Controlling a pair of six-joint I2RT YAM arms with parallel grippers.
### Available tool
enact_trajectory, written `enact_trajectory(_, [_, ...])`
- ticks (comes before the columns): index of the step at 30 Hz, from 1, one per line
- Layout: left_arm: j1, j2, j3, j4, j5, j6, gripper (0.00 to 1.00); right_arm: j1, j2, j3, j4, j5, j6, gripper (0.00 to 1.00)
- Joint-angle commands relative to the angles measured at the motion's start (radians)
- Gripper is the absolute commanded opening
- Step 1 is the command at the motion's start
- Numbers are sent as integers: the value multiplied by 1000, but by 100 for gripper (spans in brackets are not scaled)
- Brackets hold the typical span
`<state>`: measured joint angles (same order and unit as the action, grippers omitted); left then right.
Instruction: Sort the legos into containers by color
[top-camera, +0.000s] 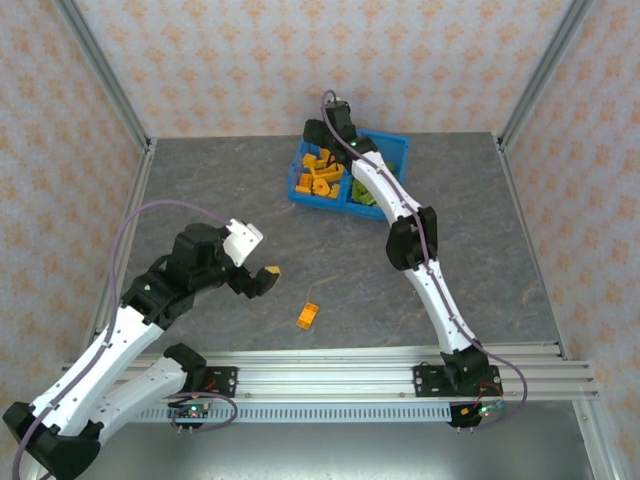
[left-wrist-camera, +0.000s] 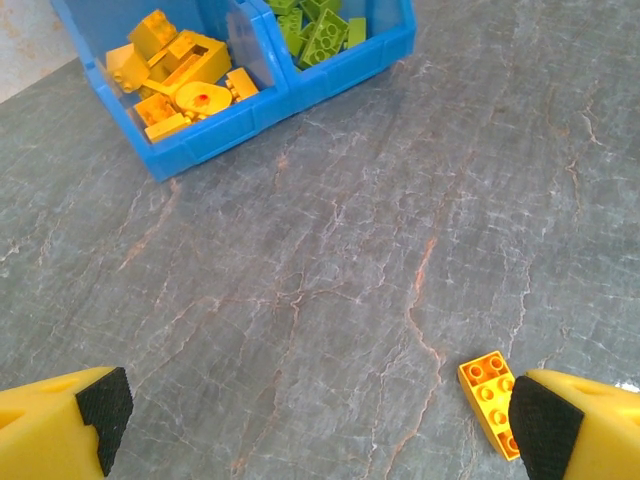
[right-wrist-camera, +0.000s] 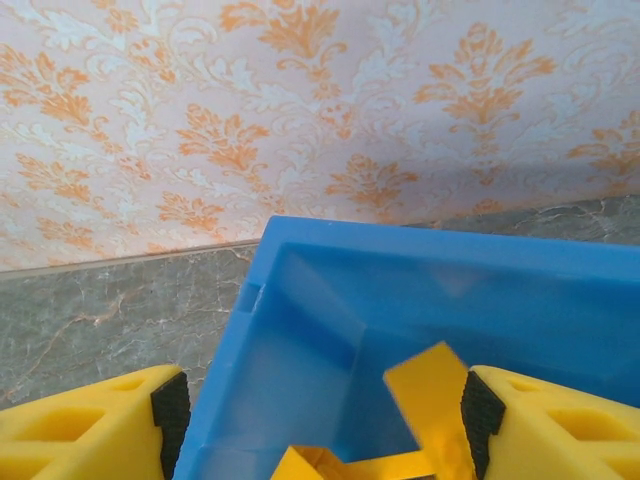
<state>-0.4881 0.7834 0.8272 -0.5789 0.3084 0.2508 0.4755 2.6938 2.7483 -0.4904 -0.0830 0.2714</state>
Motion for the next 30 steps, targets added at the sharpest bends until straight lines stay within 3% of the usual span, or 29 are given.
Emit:
enact_trajectory(1, [8,29,16,28,8,-81,100,-4,-186,5,-65,-36,-37,73])
enact_trajectory(5, [-9,111,45,42,-73,-359,100,-5,-418,-206,-110,-35,-46,74])
enact_trajectory(8, [-80,153,69,-9,-243,-531,99,-5,-631,-436,-98,-41,-80,80])
enact_trajectory(13, [-174,191,50,-40,-321,-698,94,-4,-982,-782,-136,-100,-171,91])
enact_trajectory(16, [-226,232,32,-18,-309,-755,92,-5,-1210,-1030,-130,-127,-187,99])
enact_trajectory(22, [-375,452,52,21,-324,-779,91,-3,-1578,-1418,-127,-67,-104,99])
enact_trajectory(30, [-488,735,88,65,-330,-779,88,-5,-1712,-1547,-264,-63,-28,99])
